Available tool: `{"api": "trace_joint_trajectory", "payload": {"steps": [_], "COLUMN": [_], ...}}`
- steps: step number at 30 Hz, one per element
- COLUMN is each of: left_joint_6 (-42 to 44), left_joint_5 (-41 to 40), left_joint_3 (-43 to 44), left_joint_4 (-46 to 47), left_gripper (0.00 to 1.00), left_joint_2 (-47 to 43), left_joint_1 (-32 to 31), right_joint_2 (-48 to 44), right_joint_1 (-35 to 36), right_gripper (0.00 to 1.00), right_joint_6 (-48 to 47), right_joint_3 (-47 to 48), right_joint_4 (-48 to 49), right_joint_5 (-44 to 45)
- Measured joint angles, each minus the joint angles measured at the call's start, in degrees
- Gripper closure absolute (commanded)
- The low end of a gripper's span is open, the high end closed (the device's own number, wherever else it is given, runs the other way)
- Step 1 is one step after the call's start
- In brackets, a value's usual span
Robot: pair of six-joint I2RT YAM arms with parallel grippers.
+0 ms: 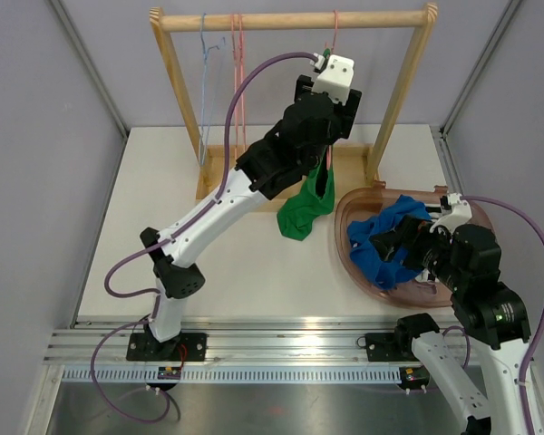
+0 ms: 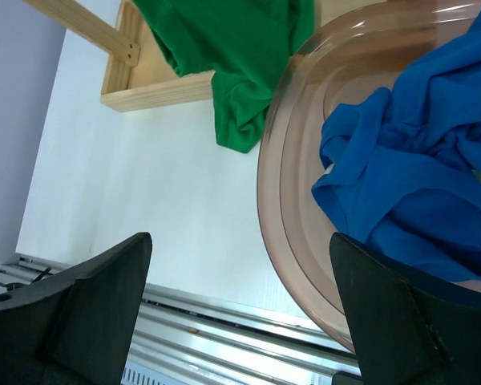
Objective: Remove the tank top from the hanger
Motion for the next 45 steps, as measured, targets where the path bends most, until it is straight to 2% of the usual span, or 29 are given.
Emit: {"api": "trace_joint_trajectory", "payload": {"steps": [6,7,9,10,11,14,26,37,42,45], "left_joint_6": [1.16,1.11,0.2,-0.13,-0.57,-1.25,-1.75,-3.82,-5.95,-8.09], "left_joint_5": [0.46,0.72,1.53,1.86,2.14,3.08,3.76,4.48,6.29,8.96], "left_joint_3": [2.56,2.84,3.08,3.13,3.13,3.17,3.39,-1.75,-8.44,-17.03], "left_joint_4": [1.95,1.95,2.05,2.03,2.03,1.84,-0.83,-2.19,-2.97,-3.26], "left_gripper": [0.47,0.55,0.65,0.81,0.89,1.0,1.0,1.0,1.0,1.0], "left_joint_2": [3.58,4.02,5.03,5.4,5.64,6.12,4.48,-8.11,-15.13,-20.55], "left_joint_1": [2.82,3.54,5.22,5.9,6.4,7.98,9.03,10.19,10.27,10.36], "right_joint_2": [-0.96,-1.03,-1.14,-1.18,-1.25,-1.29,-0.9,-0.22,-0.04,0.44], "right_joint_1": [0.0,0.0,0.0,0.0,0.0,0.0,0.0,0.0,0.0,0.0], "right_gripper": [0.01,0.0,0.0,0.01,0.0,0.0,0.01,0.01,0.0,0.01], "right_joint_6": [0.02,0.02,-0.02,-0.04,-0.09,-0.31,-0.39,-0.22,-0.2,-0.17], "right_joint_3": [-0.5,-0.52,-0.52,-0.52,-0.55,-0.87,-1.27,-1.42,-1.42,-1.42], "right_joint_4": [-0.02,-0.02,-0.02,-0.02,-0.02,-0.04,0.02,0.52,1.07,1.66], "right_joint_5": [-2.89,-2.95,-3.02,-3.04,-3.08,-3.06,-3.91,-5.11,-6.01,-7.13]}}
